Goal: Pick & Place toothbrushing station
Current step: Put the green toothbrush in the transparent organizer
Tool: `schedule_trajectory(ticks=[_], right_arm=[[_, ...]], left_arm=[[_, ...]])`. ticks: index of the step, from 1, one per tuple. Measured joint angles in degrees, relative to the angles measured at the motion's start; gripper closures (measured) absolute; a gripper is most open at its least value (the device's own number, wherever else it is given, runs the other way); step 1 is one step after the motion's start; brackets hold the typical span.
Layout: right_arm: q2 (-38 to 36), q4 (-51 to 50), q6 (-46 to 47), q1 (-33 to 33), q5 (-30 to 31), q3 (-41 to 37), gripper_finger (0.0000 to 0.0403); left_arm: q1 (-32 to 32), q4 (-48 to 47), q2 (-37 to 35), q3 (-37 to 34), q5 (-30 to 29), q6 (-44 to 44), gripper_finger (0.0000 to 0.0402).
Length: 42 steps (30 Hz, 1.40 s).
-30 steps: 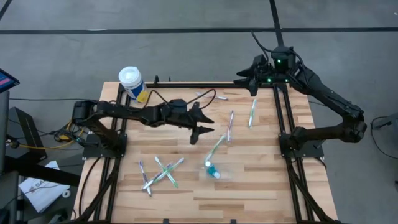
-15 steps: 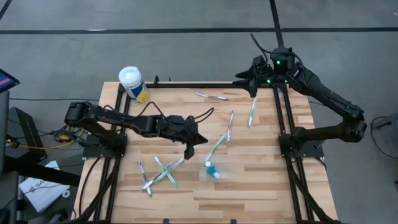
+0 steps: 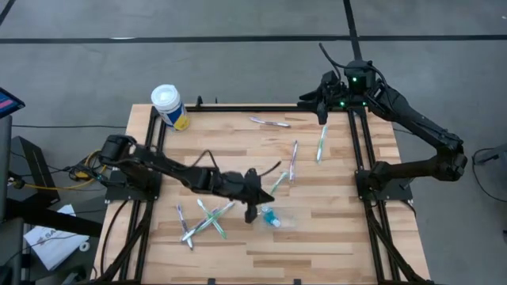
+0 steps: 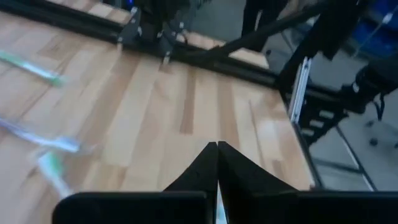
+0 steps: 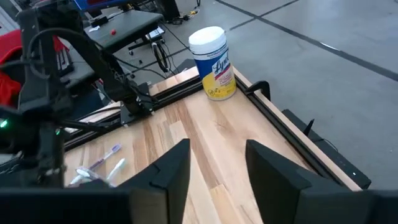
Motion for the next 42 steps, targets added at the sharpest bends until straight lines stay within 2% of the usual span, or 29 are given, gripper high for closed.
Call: schedule_trajectory(ticks=[9, 14, 33, 37, 42], right_arm=[[0.00, -0.49, -1.68, 0.00, -0.35, 0.01, 0.0290], [0.00, -0.51, -1.66, 0.00, -0.36, 0.00, 0.0290], [-0.02, -1.82, -1.51, 0.00, -0.41, 0.02, 0.0290], [-0.02, -1.65, -1.51, 0.00, -0.42, 0.01, 0.0290], [-0.02, 0.39, -0.60, 0.07, -1.43, 0.00, 0.0290]], left_arm=[[-3.87, 1.18, 2.03, 0.00, -8.74, -2.66, 0.0401], [-3.98, 1.27, 2.99, -0.01, -9.25, -2.59, 0.0401], [-4.74, 14.76, 14.06, -0.02, -8.02, -2.93, 0.0401], [-4.05, 15.29, 10.99, -0.09, -7.66, -2.35, 0.0401], [-0.34, 16.04, 0.98, 0.07, -7.83, 2.31, 0.0401]])
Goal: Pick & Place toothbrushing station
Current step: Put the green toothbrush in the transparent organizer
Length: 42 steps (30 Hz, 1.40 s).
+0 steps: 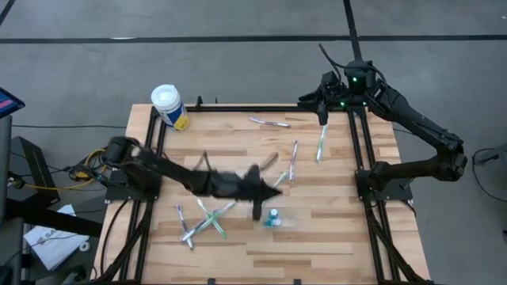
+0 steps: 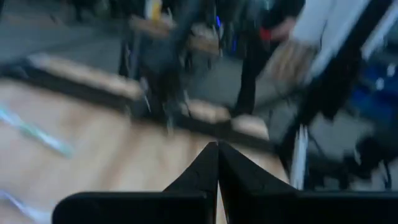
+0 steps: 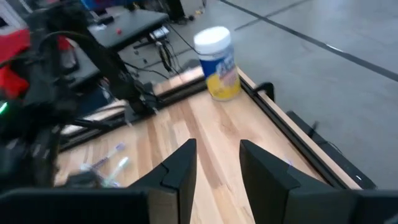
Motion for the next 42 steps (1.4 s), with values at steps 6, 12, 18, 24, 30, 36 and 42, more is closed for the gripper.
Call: schedule_trajectory(ticks=[6, 12, 18, 24, 30, 36, 42], right_arm=[[0.00, 7.53, 4.18, 2.48, -1.65, 0.02, 0.0290], [0.00, 14.68, 4.10, 5.59, -1.50, 0.00, 0.0290], [-0.02, 8.79, 4.27, 4.50, 5.47, 0.02, 0.0290], [4.05, -7.51, 7.59, 3.03, 13.44, -0.11, 0.0290], [12.41, -15.98, 13.51, 2.66, 20.00, -0.02, 0.0290], [20.20, -15.62, 21.39, 1.34, 22.06, 0.01, 0.0290], [24.94, -27.07, 28.53, -5.19, 28.49, -0.04, 0.0290]], left_arm=[[7.31, 0.14, -13.89, -0.04, -0.51, 2.01, 0.0401], [15.71, -0.94, -22.75, -0.02, 11.21, 1.33, 0.0397], [25.16, -21.56, -25.55, 0.02, 15.60, -0.66, 0.0356], [32.32, -35.44, -25.63, -0.09, 15.75, 7.22, 0.0281], [37.86, -36.37, -25.48, -0.09, 15.75, 14.11, 0.0236], [41.11, -37.57, -25.44, -0.09, 17.29, 18.39, 0.0233], [42.80, -37.59, -25.44, -0.57, 22.92, 19.36, 0.0244]])
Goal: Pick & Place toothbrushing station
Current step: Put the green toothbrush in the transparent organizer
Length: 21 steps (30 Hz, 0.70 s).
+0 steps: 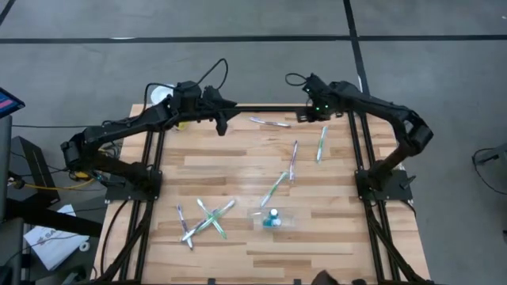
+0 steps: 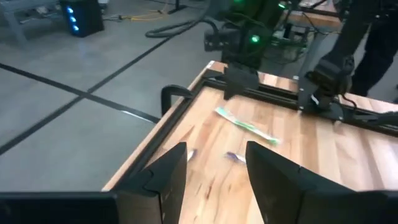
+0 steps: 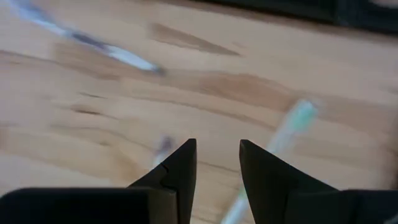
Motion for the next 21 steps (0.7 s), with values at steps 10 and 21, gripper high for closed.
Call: schedule_trajectory(ticks=[10, 21], right_arm=[[2.19, -6.34, 0.42, -6.42, -2.18, 0.00, 0.0288], [4.04, -6.37, 1.18, -7.60, -5.35, -4.91, 0.0196]], left_arm=[[0.83, 0.17, 0.02, -6.76, 4.90, 1.40, 0.0254], [0.81, 1.13, 0.02, -7.72, 5.29, 1.30, 0.0254]])
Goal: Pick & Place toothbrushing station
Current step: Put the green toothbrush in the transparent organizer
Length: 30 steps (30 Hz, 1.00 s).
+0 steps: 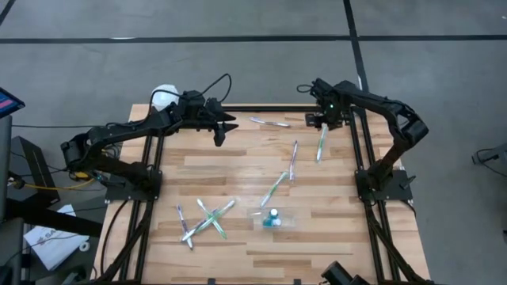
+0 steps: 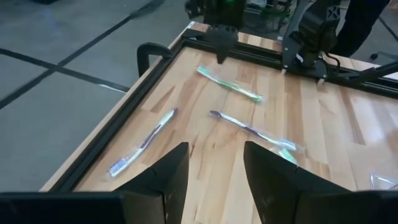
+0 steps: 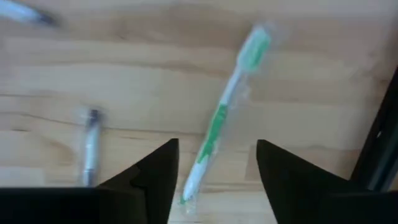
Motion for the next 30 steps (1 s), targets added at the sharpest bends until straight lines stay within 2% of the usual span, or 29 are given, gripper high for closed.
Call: schedule_trajectory(ticks=[6, 15, 26, 28, 30], right_arm=[[0.00, 4.82, 2.72, 0.05, -1.12, -6.67, 0.0182], [0.00, 12.40, 7.54, 1.49, -1.75, -10.22, 0.0201], [-0.02, 15.55, 8.87, 1.91, -2.46, -15.88, 0.0258], [-0.02, 17.01, 8.82, 1.91, -3.78, -17.45, 0.0281], [-0.09, 19.61, 8.48, 1.91, -5.62, -19.05, 0.0320]], left_arm=[[-0.14, 0.03, 0.00, 0.00, 1.49, -0.06, 0.0254], [-0.14, -0.08, 0.00, -0.02, 1.51, 0.05, 0.0254], [-0.14, -0.25, 0.00, -0.04, 1.49, -0.03, 0.0258], [-0.14, -0.28, 0.00, -0.04, 1.49, -0.06, 0.0258], [-0.14, -0.30, 0.00, -0.04, 1.49, -0.06, 0.0258]])
